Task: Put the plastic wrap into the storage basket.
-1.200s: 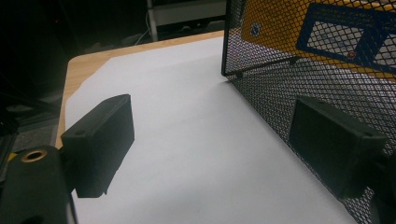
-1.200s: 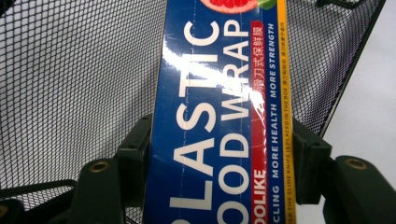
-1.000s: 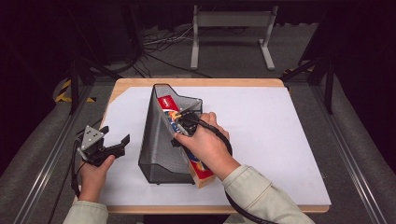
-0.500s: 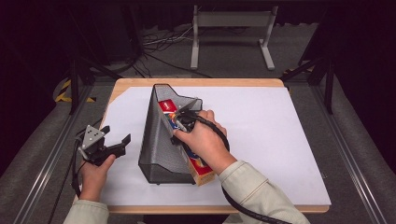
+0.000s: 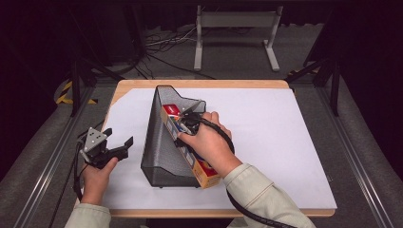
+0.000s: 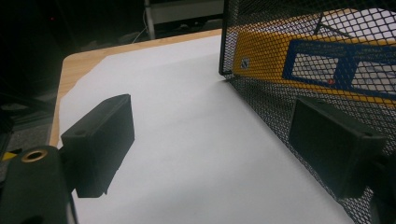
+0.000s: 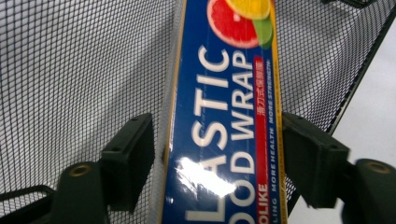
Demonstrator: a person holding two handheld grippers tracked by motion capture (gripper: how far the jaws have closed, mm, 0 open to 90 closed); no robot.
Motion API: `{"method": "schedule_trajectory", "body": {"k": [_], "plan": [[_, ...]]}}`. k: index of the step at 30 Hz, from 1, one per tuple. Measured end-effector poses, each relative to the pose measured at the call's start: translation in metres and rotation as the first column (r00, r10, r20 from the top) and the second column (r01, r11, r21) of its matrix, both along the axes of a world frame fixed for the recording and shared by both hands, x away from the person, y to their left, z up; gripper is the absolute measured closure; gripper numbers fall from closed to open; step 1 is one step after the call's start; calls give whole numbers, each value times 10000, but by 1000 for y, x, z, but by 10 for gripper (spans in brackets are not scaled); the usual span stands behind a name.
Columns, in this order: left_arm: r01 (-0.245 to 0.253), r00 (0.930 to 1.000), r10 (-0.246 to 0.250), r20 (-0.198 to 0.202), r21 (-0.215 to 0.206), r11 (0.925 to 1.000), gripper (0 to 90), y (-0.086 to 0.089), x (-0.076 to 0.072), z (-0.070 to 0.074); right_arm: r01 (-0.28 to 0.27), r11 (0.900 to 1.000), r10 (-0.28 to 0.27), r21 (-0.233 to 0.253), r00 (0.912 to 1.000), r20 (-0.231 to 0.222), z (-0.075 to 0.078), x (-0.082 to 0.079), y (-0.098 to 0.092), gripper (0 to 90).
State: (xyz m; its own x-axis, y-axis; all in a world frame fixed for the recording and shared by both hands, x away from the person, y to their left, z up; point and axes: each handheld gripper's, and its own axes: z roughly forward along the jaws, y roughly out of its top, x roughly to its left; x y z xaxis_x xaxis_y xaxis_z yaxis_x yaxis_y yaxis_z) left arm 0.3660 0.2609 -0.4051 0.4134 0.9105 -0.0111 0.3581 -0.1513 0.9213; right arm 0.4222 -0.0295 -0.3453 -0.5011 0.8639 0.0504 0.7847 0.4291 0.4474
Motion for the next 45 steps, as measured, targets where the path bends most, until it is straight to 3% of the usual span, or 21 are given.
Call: {"method": "schedule_trajectory", "body": {"k": [5, 11, 16, 21, 26, 28, 30, 32, 36, 39, 42, 45], "plan": [[53, 10000, -53, -65, 47, 10000, 154, 0, 1, -1, -101, 9986, 96, 528, 9999, 84, 2, -1, -3, 222], [15, 10000, -16, -55, -25, 10000, 154, 1, 0, -1, -333, 9967, 312, 739, 9991, 302, 6, -2, -3, 162], [-36, 10000, 36, -36, -34, 10000, 154, 3, -1, -1, -530, 9950, 456, 848, 9952, 871, 12, -3, -7, 144], [-62, 10000, 62, -45, 28, 10000, 154, 3, -2, -1, -851, 9865, 584, 1398, 9811, 1847, 21, -5, -17, 137], [-53, 10000, 53, -35, 38, 10000, 153, 2, -3, -1, -991, 9763, 575, 1924, 9759, 2106, 28, -8, -29, 139], [-78, 10000, 78, -35, 12, 10000, 151, 2, -2, -1, -1125, 9704, 613, 2138, 9706, 2326, 33, -10, -35, 143], [-57, 10000, 58, -37, 36, 10000, 151, 2, -2, -1, -1483, 9617, 830, 2306, 9590, 2708, 39, -12, -42, 145], [-62, 10000, 62, -24, 30, 10000, 151, 2, -1, -1, -1583, 9564, 883, 2453, 9577, 2737, 42, -14, -46, 148], [-39, 10000, 39, -19, 9, 10000, 151, 1, -1, -2, -2083, 9417, 1141, 2642, 9365, 3315, 49, -19, -53, 140], [-31, 10000, 31, -20, 38, 10000, 150, 0, -1, -1, -2331, 9328, 1274, 2748, 9267, 3535, 52, -23, -57, 139], [-31, 10000, 31, 13, 8, 10000, 149, 1, -1, -1, -2793, 9232, 1653, 2639, 9086, 3835, 54, -26, -64, 135], [-80, 10000, 80, 12, -28, 10000, 150, 2, -2, -1, -2934, 9201, 1833, 2597, 9081, 3766, 54, -27, -70, 126]]}}
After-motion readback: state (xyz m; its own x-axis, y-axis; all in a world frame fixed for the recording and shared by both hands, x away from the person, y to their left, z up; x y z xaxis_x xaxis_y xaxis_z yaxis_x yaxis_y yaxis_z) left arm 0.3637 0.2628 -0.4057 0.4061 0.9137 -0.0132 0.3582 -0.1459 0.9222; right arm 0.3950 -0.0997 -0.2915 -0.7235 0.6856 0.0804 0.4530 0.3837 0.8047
